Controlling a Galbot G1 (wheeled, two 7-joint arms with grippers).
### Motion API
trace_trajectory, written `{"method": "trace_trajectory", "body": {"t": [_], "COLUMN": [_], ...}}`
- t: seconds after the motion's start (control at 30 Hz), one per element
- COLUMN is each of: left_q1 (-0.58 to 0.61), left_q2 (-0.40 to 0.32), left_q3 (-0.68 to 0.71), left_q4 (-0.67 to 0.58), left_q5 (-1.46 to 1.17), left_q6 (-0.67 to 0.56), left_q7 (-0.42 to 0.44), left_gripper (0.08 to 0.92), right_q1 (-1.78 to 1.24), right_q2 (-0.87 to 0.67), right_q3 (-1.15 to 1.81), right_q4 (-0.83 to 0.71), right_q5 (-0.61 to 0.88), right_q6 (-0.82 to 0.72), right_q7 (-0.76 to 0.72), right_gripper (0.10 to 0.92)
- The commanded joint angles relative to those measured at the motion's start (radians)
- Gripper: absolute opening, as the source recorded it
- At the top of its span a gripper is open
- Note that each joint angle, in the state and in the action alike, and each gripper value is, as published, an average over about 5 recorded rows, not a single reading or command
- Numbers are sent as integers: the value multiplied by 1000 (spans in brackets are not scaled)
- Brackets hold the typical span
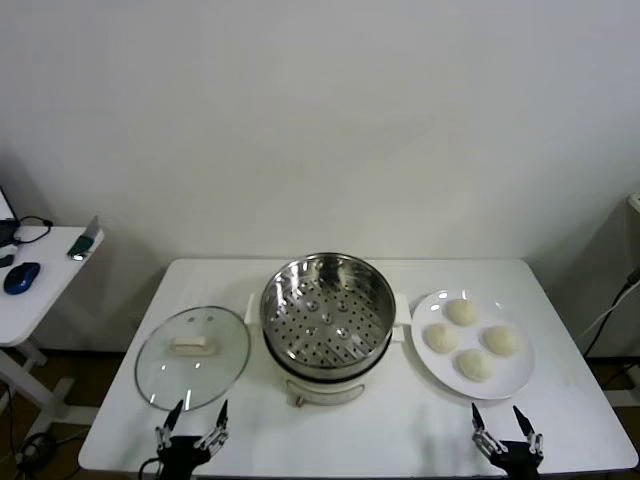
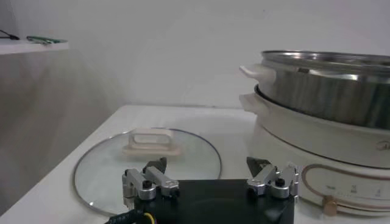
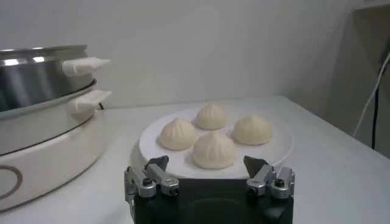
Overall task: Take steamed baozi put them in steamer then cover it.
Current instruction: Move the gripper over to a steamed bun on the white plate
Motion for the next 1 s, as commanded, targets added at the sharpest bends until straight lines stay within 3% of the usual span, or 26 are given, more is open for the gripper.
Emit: {"method": "trace_trajectory", "body": {"t": [0.03,0.3,0.5,0.6,0.73,1.0], "left_q1": [-6,-4,7,2,-10,-14], "left_q2": [0,-3,-18,-14,-14,-14], "left_q3": [1,14,26,23,26,26], "left_q4": [3,-8,-36,-38,-29,-25], "left_q5": [-2,5,25,18,20,17], "left_q6": [2,3,11,14,14,11], "left_q7": [0,2,4,6,8,11], "left_gripper": [823,823,823,823,823,823], "right_q1": [128,543,795,917,1214,1958], "right_q2": [-34,-358,-667,-808,-916,-810], "right_q3": [43,14,-144,-277,-615,-1430], "right_q4": [29,-104,-270,-322,-391,-611], "right_q5": [-52,-58,-54,-95,-242,-376], "right_q6": [-186,-541,-631,-611,-473,-310], "right_q7": [3,-131,-369,-549,-796,-1066], "right_gripper": [823,823,823,823,823,823]}}
